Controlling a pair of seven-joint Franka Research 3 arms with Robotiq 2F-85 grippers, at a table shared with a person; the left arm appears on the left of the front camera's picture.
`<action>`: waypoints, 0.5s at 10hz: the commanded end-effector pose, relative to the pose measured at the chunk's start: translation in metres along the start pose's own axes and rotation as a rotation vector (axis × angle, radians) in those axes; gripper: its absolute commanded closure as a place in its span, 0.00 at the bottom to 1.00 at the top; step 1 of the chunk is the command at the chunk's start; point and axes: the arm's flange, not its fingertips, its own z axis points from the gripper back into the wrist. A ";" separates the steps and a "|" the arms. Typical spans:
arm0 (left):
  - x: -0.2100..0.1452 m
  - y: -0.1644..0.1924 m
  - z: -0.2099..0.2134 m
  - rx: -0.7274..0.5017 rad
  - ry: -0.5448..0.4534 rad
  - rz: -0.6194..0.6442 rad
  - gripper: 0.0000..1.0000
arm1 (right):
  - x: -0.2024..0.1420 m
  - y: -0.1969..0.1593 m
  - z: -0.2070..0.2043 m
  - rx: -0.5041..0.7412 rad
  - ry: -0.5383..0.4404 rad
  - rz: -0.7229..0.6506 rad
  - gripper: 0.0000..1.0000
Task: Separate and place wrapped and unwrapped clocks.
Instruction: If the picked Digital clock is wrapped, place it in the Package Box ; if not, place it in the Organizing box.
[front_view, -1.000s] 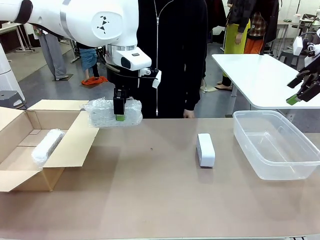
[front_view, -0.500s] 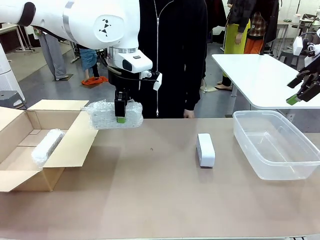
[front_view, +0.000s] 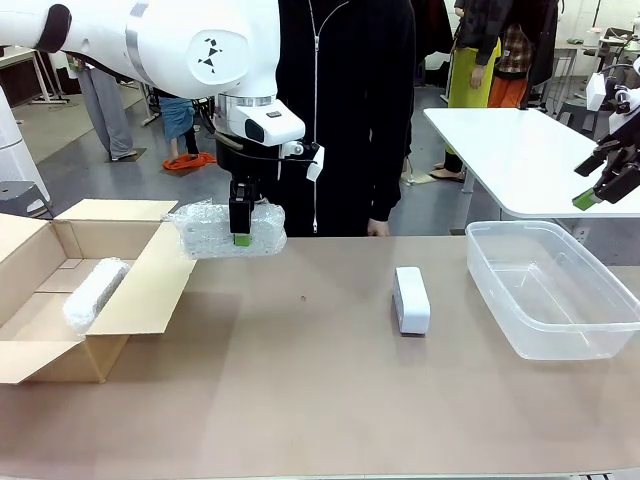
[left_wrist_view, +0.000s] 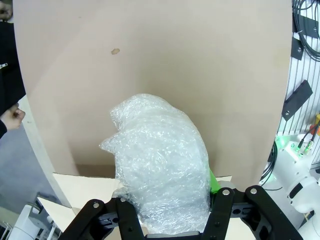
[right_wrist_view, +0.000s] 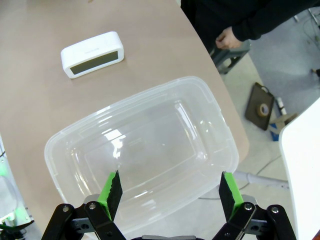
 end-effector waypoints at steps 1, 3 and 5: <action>0.001 -0.002 0.003 0.006 0.000 0.017 0.65 | -0.001 -0.001 -0.001 0.007 -0.013 0.001 0.00; 0.001 -0.002 0.003 0.006 0.000 0.017 0.65 | -0.001 -0.001 -0.001 0.007 -0.013 0.001 0.00; 0.001 -0.002 0.003 0.006 0.000 0.017 0.65 | -0.001 -0.001 -0.001 0.007 -0.013 0.001 0.00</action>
